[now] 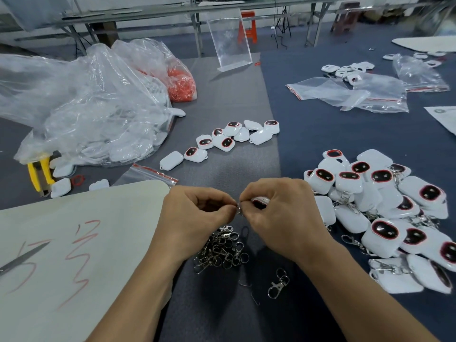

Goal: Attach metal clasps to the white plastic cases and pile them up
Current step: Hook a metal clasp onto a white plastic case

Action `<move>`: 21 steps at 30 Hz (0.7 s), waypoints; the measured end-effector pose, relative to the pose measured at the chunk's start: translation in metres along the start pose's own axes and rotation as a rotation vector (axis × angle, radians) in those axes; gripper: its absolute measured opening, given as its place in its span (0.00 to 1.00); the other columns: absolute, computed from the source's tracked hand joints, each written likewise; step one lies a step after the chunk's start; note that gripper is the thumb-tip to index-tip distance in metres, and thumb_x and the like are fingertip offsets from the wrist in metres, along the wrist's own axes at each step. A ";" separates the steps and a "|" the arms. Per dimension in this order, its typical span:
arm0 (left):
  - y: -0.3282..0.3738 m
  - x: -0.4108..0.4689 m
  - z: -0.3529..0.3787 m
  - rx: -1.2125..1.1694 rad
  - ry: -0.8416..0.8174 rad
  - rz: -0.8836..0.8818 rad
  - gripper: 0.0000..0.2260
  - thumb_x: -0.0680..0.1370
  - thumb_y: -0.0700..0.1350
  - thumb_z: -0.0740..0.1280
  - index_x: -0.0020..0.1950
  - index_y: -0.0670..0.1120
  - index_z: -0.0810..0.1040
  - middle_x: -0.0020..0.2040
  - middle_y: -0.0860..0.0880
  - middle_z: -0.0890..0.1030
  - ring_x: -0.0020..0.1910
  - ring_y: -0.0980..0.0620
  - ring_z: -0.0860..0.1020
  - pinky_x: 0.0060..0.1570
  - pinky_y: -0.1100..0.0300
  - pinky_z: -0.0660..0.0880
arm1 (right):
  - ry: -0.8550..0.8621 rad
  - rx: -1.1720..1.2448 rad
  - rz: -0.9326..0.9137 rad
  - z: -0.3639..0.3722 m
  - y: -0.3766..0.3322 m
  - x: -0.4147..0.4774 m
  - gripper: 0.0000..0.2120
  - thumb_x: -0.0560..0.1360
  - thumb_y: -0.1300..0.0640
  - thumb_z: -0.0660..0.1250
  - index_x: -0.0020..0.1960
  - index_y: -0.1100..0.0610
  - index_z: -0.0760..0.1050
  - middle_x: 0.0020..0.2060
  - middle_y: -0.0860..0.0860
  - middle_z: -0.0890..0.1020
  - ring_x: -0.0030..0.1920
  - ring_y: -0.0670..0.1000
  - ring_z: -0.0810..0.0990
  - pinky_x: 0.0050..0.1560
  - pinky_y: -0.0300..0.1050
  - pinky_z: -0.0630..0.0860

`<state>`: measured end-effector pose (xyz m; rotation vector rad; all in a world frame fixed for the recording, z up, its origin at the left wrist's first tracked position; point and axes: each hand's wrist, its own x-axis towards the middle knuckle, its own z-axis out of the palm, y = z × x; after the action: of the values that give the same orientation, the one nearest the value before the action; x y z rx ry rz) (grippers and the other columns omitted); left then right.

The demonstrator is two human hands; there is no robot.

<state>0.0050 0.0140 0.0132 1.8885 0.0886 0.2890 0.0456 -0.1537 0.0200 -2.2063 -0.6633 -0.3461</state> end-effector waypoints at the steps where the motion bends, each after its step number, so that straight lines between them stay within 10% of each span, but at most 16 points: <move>1: -0.001 0.000 0.001 0.015 -0.018 -0.009 0.07 0.65 0.43 0.74 0.37 0.56 0.87 0.33 0.52 0.85 0.30 0.58 0.81 0.33 0.65 0.77 | 0.000 -0.018 -0.034 -0.001 -0.001 0.000 0.03 0.70 0.55 0.73 0.38 0.50 0.85 0.31 0.44 0.83 0.33 0.48 0.80 0.37 0.49 0.79; 14: 0.001 0.001 -0.005 -0.033 -0.171 -0.067 0.09 0.60 0.47 0.71 0.37 0.50 0.88 0.34 0.36 0.82 0.30 0.53 0.74 0.34 0.56 0.70 | -0.085 0.108 -0.099 -0.006 -0.002 0.000 0.05 0.68 0.56 0.71 0.38 0.50 0.86 0.33 0.42 0.84 0.34 0.46 0.80 0.38 0.46 0.79; 21: 0.001 -0.001 0.005 -0.030 -0.040 -0.041 0.05 0.60 0.42 0.67 0.30 0.47 0.83 0.25 0.49 0.75 0.26 0.54 0.69 0.29 0.62 0.65 | -0.058 0.145 -0.083 -0.003 0.001 0.001 0.06 0.70 0.60 0.78 0.40 0.49 0.87 0.32 0.39 0.83 0.34 0.43 0.81 0.37 0.34 0.74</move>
<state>0.0052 0.0091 0.0126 1.8592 0.0956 0.2231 0.0470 -0.1561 0.0216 -2.0610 -0.7885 -0.2687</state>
